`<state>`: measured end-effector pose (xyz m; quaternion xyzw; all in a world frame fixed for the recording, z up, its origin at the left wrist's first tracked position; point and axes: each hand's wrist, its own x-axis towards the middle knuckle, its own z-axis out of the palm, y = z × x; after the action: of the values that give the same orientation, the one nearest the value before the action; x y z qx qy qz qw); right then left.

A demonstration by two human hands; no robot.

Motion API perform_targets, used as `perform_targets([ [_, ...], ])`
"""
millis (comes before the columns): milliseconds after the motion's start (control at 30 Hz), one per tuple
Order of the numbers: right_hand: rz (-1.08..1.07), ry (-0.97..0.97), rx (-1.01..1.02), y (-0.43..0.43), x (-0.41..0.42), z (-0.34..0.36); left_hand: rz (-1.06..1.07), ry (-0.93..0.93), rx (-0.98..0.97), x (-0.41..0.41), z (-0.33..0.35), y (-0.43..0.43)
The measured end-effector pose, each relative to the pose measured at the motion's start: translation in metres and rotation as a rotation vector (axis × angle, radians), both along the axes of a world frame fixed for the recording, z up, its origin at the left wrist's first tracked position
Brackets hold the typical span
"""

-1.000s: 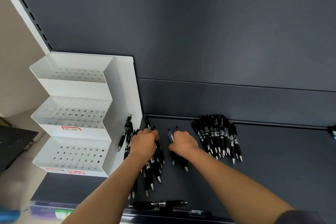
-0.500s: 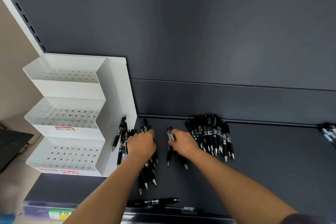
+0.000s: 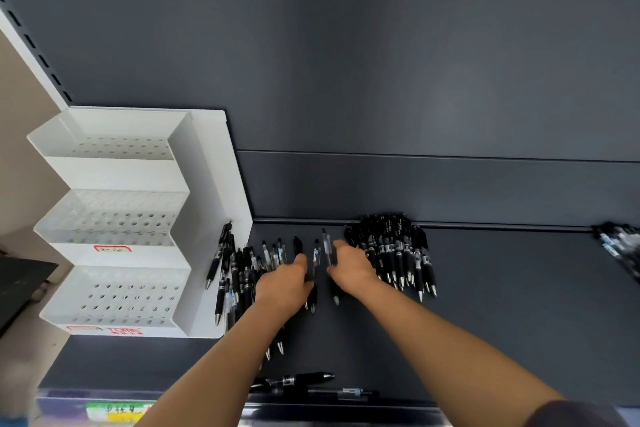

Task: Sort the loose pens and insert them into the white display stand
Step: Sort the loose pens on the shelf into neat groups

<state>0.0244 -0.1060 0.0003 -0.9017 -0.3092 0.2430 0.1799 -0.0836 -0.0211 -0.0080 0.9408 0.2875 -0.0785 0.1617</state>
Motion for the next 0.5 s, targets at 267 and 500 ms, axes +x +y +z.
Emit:
perform_targets([
  [267, -0.054, -0.081, -0.092, 0.015, -0.016, -0.002, 0.112, -0.108, 0.018, -0.007, 0.005, 0.016],
  [500, 0.079, -0.147, -0.276, 0.022, -0.018, -0.003, 0.100, 0.056, 0.160, 0.005, -0.005, 0.011],
])
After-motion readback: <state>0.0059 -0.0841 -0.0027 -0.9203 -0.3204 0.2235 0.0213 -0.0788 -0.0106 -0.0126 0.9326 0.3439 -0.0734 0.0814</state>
